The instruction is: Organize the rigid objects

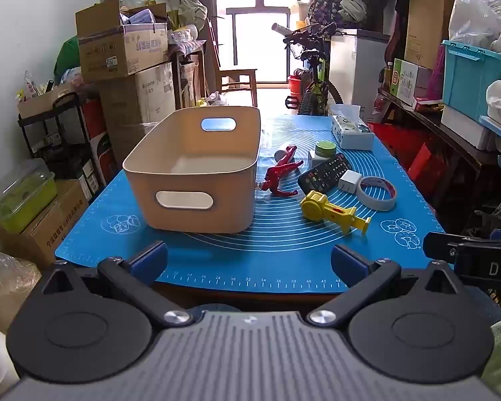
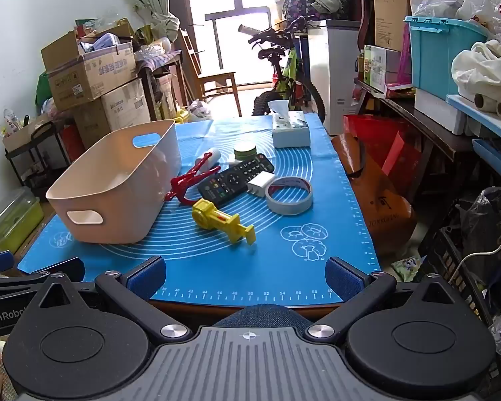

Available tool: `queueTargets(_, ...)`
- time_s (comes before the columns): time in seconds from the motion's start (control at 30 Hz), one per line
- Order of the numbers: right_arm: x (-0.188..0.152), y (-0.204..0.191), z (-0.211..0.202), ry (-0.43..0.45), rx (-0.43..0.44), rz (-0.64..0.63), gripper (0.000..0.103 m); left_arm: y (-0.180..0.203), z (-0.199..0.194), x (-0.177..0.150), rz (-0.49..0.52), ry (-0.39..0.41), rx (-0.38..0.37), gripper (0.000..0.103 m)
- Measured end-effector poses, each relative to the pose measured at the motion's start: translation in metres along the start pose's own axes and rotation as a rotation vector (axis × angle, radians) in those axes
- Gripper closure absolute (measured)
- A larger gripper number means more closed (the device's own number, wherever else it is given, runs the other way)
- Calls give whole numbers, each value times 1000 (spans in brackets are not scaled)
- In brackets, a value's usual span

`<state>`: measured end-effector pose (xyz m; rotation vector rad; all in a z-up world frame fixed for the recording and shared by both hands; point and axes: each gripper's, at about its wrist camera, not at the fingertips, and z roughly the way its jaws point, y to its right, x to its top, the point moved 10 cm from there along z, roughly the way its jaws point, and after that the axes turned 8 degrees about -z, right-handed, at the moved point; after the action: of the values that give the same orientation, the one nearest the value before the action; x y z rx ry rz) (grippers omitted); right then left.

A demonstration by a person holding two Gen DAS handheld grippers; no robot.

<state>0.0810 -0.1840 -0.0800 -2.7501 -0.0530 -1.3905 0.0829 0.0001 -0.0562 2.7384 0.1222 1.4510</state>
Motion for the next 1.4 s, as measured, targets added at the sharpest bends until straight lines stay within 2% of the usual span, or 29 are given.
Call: queueTargets(1.4, 0, 0, 2, -9, 3, 5, 2, 1, 0, 1, 7, 0, -2, 0)
